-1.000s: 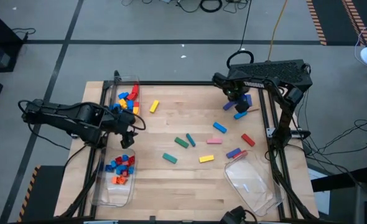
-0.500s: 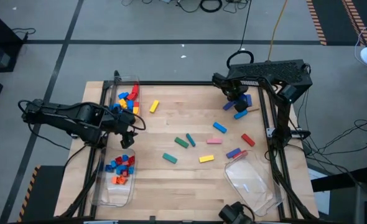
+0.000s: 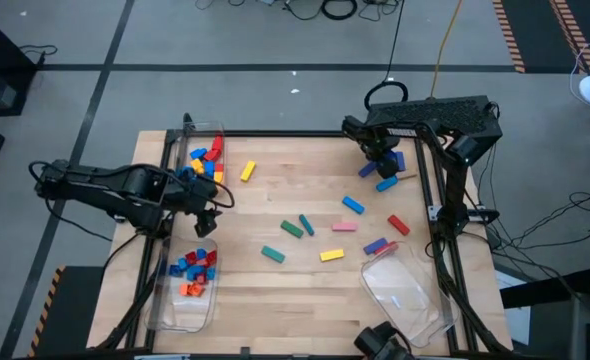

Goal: Sort blocks by size
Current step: Put the blue four stud game piece into the bottom left transparent bin

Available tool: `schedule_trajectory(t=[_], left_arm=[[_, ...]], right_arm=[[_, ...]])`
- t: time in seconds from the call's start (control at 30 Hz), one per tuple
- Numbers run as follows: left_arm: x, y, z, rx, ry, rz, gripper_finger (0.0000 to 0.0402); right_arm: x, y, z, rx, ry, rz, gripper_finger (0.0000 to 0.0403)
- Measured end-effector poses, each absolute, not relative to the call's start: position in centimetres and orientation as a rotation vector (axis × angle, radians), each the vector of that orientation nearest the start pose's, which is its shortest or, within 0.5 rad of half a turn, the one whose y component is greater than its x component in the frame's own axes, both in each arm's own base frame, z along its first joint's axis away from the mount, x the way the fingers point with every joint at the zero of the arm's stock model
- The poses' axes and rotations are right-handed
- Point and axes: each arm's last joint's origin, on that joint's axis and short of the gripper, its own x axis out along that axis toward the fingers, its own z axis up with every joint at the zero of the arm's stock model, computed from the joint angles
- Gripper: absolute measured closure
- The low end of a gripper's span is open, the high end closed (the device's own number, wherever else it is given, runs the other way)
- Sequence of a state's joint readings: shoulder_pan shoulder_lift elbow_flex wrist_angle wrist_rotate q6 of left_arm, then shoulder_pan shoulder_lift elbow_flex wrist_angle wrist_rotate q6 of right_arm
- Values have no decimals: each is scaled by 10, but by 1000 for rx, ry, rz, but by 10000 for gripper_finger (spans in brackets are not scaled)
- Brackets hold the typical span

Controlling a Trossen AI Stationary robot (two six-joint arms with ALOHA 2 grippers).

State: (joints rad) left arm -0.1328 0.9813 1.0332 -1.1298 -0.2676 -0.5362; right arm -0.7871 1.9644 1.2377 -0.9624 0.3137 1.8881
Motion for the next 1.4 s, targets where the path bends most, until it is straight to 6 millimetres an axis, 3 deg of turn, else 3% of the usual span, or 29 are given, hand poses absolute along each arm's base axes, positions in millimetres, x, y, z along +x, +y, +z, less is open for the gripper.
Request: schedule_trajectory(t=[0.2, 0.37, 0.6, 0.7, 0.87, 1.03, 1.13, 1.23, 1.4], left_arm=[[160, -8, 312, -286, 980, 426, 142], [165, -6, 314, -289, 928, 418, 142], [175, 2, 321, -282, 810, 414, 142], [178, 6, 324, -236, 767, 427, 142], [185, 11, 332, -95, 684, 416, 142], [195, 20, 340, -105, 567, 442, 142], [203, 25, 341, -117, 527, 459, 142], [211, 29, 341, -122, 491, 473, 142], [228, 32, 345, -83, 392, 464, 142]], right_arm=[[228, -238, 137, -1948, -562, 2918, 288], [228, -236, 153, -1953, -534, 3015, 289], [238, -226, 187, -2177, -666, 3116, 266], [244, -221, 208, -2400, -723, 3122, 270], [257, -211, 245, -2927, -758, 3029, 284], [271, -194, 282, -3465, -766, 2921, 278], [280, -182, 301, -3833, -727, 2731, 277], [290, -168, 316, -4205, -692, 2395, 279], [307, -146, 333, -4762, -693, 1503, 279]])
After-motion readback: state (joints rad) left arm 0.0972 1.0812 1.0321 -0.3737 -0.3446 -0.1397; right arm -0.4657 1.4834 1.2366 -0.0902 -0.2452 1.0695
